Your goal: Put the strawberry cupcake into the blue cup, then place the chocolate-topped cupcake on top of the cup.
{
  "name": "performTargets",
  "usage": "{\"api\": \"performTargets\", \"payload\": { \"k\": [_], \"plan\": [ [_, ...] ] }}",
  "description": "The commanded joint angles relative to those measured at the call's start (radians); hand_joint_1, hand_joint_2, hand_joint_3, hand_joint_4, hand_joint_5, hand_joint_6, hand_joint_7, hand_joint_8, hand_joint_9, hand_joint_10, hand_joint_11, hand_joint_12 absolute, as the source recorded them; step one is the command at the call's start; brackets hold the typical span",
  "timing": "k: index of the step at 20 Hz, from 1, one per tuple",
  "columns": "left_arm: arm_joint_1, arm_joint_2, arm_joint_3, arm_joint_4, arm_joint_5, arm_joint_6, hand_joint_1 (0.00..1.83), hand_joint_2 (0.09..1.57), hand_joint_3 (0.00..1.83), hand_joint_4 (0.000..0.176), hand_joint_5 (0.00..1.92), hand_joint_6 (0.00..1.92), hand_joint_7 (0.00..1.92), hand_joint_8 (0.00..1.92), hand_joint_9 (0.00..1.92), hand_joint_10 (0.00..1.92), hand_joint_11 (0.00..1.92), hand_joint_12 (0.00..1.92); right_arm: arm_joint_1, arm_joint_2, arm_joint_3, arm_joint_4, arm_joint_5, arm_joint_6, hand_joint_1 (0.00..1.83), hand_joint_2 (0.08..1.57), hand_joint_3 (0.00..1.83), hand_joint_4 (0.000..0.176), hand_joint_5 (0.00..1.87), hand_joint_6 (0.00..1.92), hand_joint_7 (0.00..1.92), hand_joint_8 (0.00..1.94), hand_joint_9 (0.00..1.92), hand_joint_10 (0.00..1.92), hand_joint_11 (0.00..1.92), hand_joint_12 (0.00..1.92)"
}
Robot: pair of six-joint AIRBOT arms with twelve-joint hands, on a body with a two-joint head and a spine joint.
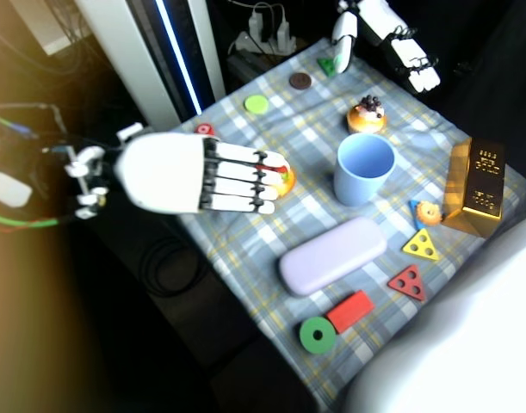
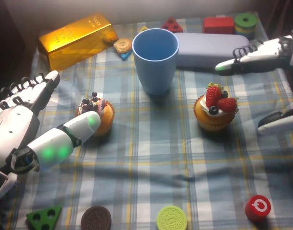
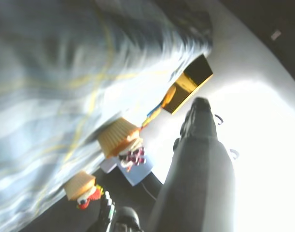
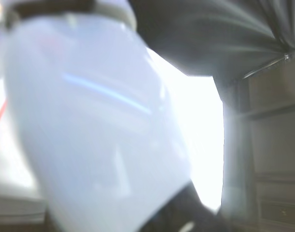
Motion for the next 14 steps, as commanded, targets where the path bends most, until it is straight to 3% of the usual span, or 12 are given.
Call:
{"api": "performTargets", "payload": {
  "k": [1, 2, 3, 4, 6, 7, 8, 9, 10, 11, 12, 14],
  "plan": [
    [-0.005, -0.002, 0.005, 0.054, -0.104, -0.001, 0.02, 0.95, 0.00, 0.067, 0.10, 0.00, 0.07, 0.00, 0.01, 0.00, 0.00, 0.00, 0.028, 0.003, 0.006, 0.005, 0.061, 0.036, 0.87, 0.93, 0.00, 0.026, 0.37, 0.00, 0.46, 0.00, 0.49, 0.00, 0.44, 0.27],
    [-0.005, -0.003, 0.006, 0.054, -0.101, -0.001, 0.01, 0.95, 0.00, 0.066, 0.10, 0.00, 0.07, 0.00, 0.01, 0.00, 0.00, 0.00, 0.064, 0.003, 0.016, -0.062, 0.030, 0.078, 0.82, 0.89, 0.00, 0.048, 0.33, 0.00, 0.43, 0.00, 0.46, 0.00, 0.41, 0.26],
    [-0.005, -0.004, 0.008, 0.054, -0.100, -0.001, 0.02, 0.95, 0.00, 0.072, 0.11, 0.01, 0.07, 0.00, 0.02, 0.00, 0.00, 0.00, 0.087, 0.002, 0.022, -0.108, 0.012, 0.103, 0.81, 0.87, 0.00, 0.045, 0.33, 0.00, 0.42, 0.00, 0.45, 0.00, 0.41, 0.26],
    [-0.005, -0.007, 0.009, 0.054, -0.098, -0.001, 0.00, 0.94, 0.00, 0.078, 0.09, 0.00, 0.04, 0.00, 0.00, 0.00, 0.00, 0.00, 0.110, 0.000, 0.029, -0.145, -0.002, 0.127, 0.81, 0.79, 0.00, 0.055, 0.33, 0.00, 0.44, 0.00, 0.46, 0.00, 0.43, 0.28],
    [-0.002, -0.011, 0.012, 0.054, -0.096, -0.001, 0.00, 0.94, 0.00, 0.065, 0.09, 0.00, 0.06, 0.01, 0.02, 0.01, 0.00, 0.00, 0.150, -0.012, 0.046, -0.197, -0.021, 0.157, 0.81, 0.73, 0.00, 0.035, 0.33, 0.00, 0.45, 0.00, 0.47, 0.00, 0.44, 0.29],
    [-0.001, -0.013, 0.014, 0.054, -0.096, -0.001, 0.00, 0.94, 0.00, 0.073, 0.09, 0.00, 0.06, 0.01, 0.01, 0.00, 0.00, 0.00, 0.161, -0.018, 0.054, -0.214, -0.026, 0.167, 0.80, 0.72, 0.00, 0.021, 0.32, 0.00, 0.45, 0.00, 0.47, 0.01, 0.45, 0.29],
    [0.000, -0.015, 0.017, 0.054, -0.096, -0.001, 0.00, 0.93, 0.00, 0.086, 0.08, 0.00, 0.05, 0.00, 0.01, 0.00, 0.00, 0.00, 0.175, -0.028, 0.062, -0.234, -0.033, 0.181, 0.82, 0.71, 0.00, 0.027, 0.33, 0.01, 0.46, 0.01, 0.49, 0.01, 0.46, 0.30],
    [0.000, -0.016, 0.018, 0.054, -0.095, -0.002, 0.00, 0.94, 0.00, 0.073, 0.08, 0.00, 0.05, 0.00, 0.01, 0.00, 0.00, 0.00, 0.188, -0.040, 0.076, -0.263, -0.046, 0.197, 0.82, 0.70, 0.00, 0.024, 0.34, 0.00, 0.49, 0.00, 0.52, 0.01, 0.48, 0.33],
    [0.000, -0.016, 0.019, 0.056, -0.094, -0.002, 0.00, 0.93, 0.00, 0.064, 0.09, 0.01, 0.06, 0.01, 0.01, 0.00, 0.00, 0.00, 0.196, -0.055, 0.090, -0.285, -0.053, 0.214, 0.84, 0.70, 0.00, 0.040, 0.35, 0.01, 0.51, 0.01, 0.53, 0.01, 0.48, 0.33],
    [-0.001, -0.016, 0.019, 0.058, -0.092, -0.002, 0.00, 0.93, 0.00, 0.069, 0.09, 0.01, 0.06, 0.00, 0.00, 0.00, 0.00, 0.00, 0.200, -0.080, 0.120, -0.315, -0.056, 0.253, 0.86, 0.70, 0.00, 0.038, 0.37, 0.01, 0.51, 0.01, 0.53, 0.01, 0.49, 0.34],
    [-0.001, -0.017, 0.020, 0.059, -0.090, -0.002, 0.00, 0.92, 0.00, 0.089, 0.09, 0.00, 0.06, 0.00, 0.01, 0.00, 0.00, 0.00, 0.201, -0.100, 0.141, -0.333, -0.056, 0.287, 0.86, 0.73, 0.01, 0.008, 0.37, 0.01, 0.51, 0.00, 0.52, 0.00, 0.47, 0.33],
    [0.000, -0.016, 0.020, 0.059, -0.090, -0.002, 0.00, 0.91, 0.00, 0.090, 0.10, 0.01, 0.07, 0.01, 0.02, 0.01, 0.00, 0.00, 0.204, -0.132, 0.168, -0.354, -0.059, 0.306, 0.84, 0.82, 0.01, 0.000, 0.37, 0.00, 0.51, 0.00, 0.57, 0.01, 0.52, 0.36]
  ]
}}
